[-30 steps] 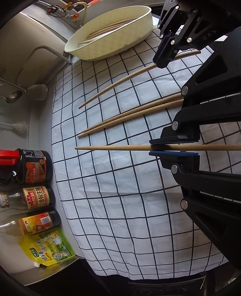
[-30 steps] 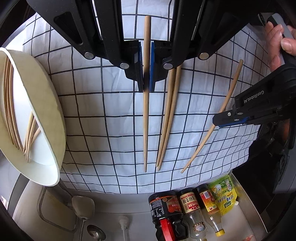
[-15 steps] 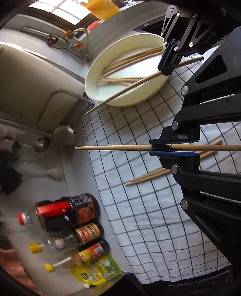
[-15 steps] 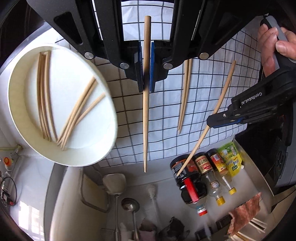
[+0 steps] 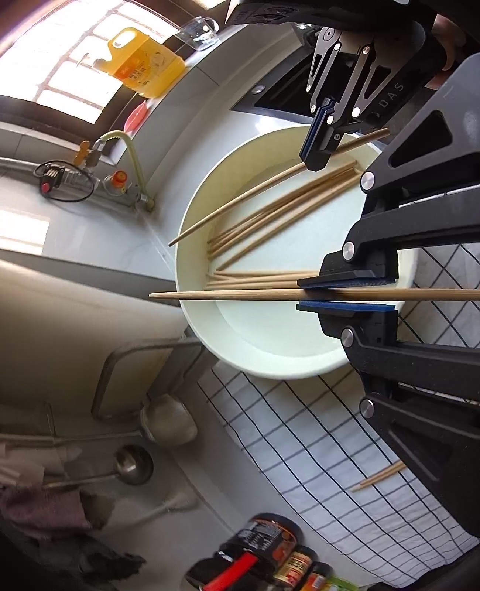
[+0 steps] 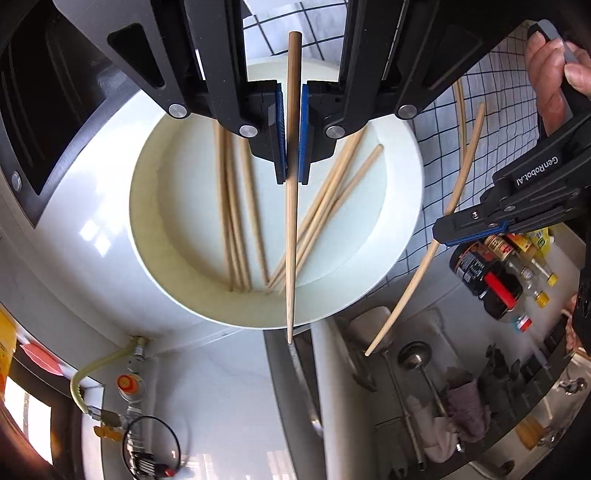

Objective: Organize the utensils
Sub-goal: 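Lift and carry both held chopsticks with both tools over the basin, then open both tools to drop the chopsticks into the basin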

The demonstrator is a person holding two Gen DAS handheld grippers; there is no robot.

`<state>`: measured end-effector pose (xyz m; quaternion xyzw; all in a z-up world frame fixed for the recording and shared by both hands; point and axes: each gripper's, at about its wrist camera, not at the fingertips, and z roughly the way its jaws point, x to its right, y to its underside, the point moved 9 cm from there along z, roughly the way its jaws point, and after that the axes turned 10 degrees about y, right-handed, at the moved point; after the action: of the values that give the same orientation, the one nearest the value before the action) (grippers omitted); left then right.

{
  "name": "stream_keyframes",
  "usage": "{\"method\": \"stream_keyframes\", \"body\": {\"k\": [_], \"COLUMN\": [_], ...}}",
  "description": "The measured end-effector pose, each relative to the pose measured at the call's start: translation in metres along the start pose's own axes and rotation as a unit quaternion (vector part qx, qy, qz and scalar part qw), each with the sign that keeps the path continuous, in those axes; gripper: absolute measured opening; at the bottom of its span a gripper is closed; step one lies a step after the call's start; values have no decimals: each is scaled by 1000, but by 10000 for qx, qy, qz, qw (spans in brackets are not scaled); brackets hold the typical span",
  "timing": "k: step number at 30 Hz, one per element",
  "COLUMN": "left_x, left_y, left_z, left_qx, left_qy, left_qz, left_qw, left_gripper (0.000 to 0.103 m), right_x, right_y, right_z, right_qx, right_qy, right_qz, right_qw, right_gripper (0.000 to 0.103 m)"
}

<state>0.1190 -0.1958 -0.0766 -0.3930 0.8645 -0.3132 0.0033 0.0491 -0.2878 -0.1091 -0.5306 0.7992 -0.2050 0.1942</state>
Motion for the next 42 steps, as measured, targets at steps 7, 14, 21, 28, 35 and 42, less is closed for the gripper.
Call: {"method": "stream_keyframes", "body": {"k": [7,14,21,28,35,42], "left_x": [16,10,2,-3,-8,-14], "left_y": [-7,-3,-2,-4,-12,-6], "left_z": [60,92,109,106,87,64], "left_qx": [-561,-856,-1078,-1042,-775,-637], "left_qy": [153,184,133,-77,-232,-286], "left_qz": [319,287,200,153,121,5], "left_qw": [9978,9957,9939,9944,9966,9976], "left_gripper": [7,7,8,41,62,66], "right_x": [24,27,27,31,35,25], "right_y": [-2,2,2,-2,-9,-4], "right_z": [34,64,73,69,59,48], "right_qx": [-296,-650,-748,-638,-487,-459], "right_qy": [174,206,185,210,242,146], "right_qz": [274,292,360,408,427,363], "right_qw": [9990,9972,9964,9969,9976,9982], "right_gripper": [6,6,7,9,13,17]}}
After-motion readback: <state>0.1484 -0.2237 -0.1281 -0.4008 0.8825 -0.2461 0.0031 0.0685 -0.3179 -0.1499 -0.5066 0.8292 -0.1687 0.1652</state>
